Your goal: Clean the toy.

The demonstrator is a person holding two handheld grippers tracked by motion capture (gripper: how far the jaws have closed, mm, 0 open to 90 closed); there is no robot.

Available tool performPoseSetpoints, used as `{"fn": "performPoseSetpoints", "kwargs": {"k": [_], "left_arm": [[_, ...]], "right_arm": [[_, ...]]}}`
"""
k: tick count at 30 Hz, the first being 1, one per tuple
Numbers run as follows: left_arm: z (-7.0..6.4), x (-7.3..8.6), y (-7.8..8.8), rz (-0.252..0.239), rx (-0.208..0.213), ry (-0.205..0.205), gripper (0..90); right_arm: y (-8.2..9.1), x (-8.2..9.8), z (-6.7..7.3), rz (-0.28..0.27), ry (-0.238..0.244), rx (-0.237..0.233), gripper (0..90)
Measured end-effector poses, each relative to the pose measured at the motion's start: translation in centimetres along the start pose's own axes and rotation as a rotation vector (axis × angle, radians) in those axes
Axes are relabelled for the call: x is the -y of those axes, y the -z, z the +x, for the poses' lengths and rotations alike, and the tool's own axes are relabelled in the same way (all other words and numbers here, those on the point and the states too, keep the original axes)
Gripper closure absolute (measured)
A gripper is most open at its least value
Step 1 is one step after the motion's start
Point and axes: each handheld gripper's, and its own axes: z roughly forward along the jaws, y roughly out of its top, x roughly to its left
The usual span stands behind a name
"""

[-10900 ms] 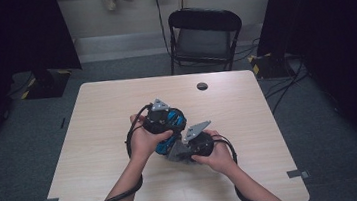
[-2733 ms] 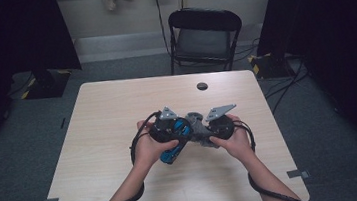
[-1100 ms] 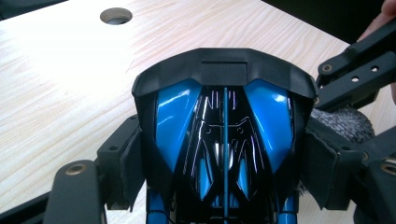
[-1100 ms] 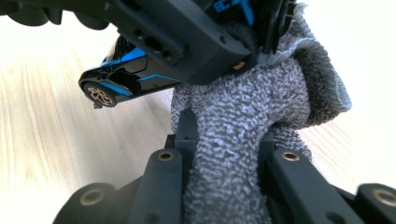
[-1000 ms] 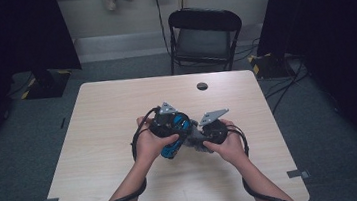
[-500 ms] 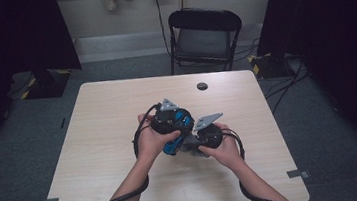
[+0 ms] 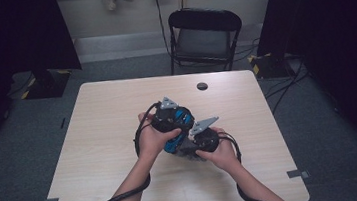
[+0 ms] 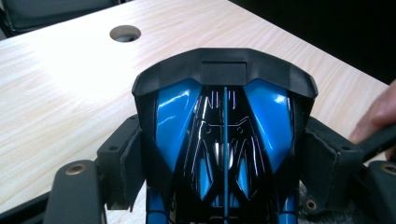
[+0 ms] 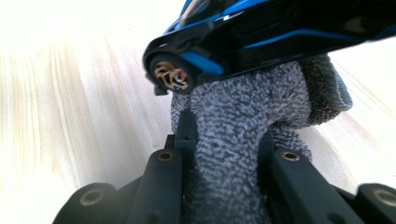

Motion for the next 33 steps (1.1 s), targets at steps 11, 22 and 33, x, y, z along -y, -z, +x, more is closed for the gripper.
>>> {"fn": "performPoseSetpoints", "kwargs": {"k": [11,22,33], "left_arm": [[0.5,0.0,0.2,-0.004,-0.016,0.026,25.5],[1.0,-0.5,1.0,-0.021,-0.036,0.033,25.5],[2.4,0.2,2.1,-0.001,-0.067,0.029,25.5]], "right_arm": [[-0.5,0.3,0.4,0.022,0.02,-0.033,73.0],[-0.2,0.7,0.1,0.051,0.041,-0.024,72.9],[2.0,1.3,-1.6,0.049,0.011,0.035,72.8]]}}
